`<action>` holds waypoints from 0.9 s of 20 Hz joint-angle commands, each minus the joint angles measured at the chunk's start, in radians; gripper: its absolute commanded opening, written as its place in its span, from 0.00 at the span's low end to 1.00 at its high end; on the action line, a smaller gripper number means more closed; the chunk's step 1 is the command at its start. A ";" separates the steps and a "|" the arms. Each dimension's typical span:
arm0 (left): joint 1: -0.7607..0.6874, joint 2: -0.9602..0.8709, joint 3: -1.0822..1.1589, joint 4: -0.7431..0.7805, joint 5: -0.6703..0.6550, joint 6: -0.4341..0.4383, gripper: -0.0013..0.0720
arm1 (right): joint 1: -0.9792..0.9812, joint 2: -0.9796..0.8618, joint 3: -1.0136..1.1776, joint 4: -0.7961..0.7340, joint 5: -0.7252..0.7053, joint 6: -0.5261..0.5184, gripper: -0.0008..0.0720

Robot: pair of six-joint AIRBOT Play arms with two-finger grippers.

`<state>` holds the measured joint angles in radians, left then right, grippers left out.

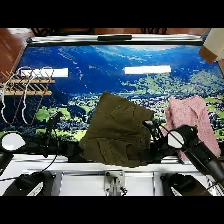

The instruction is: Fold the shirts.

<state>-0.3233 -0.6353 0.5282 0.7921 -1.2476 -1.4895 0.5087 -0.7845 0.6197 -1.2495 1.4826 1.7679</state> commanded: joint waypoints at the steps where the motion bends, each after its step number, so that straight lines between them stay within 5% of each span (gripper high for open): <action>1: -0.003 0.004 0.014 -0.023 0.023 0.081 0.10 | -0.001 0.051 -0.077 -0.016 -0.071 0.052 0.13; 7: 0.000 -0.085 0.222 -0.025 0.439 0.091 0.10 | -0.001 0.051 0.021 -0.151 -0.148 0.124 0.13; 13: -0.003 -0.510 0.520 -0.071 0.474 0.224 0.10 | -0.052 0.039 0.073 -0.413 -0.298 0.286 0.13; 15: -0.003 -0.618 0.615 -0.070 0.457 0.225 0.10 | -0.130 -0.006 0.073 -0.333 -0.372 0.282 0.13; 18: 0.006 -0.662 0.654 -0.055 0.385 0.256 0.10 | -0.190 -0.069 0.073 -0.158 -0.346 0.134 0.13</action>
<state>-0.3233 -1.2186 1.1149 0.7319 -0.8204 -1.2762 0.3748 -0.8074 0.6888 -1.5200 1.1622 1.9865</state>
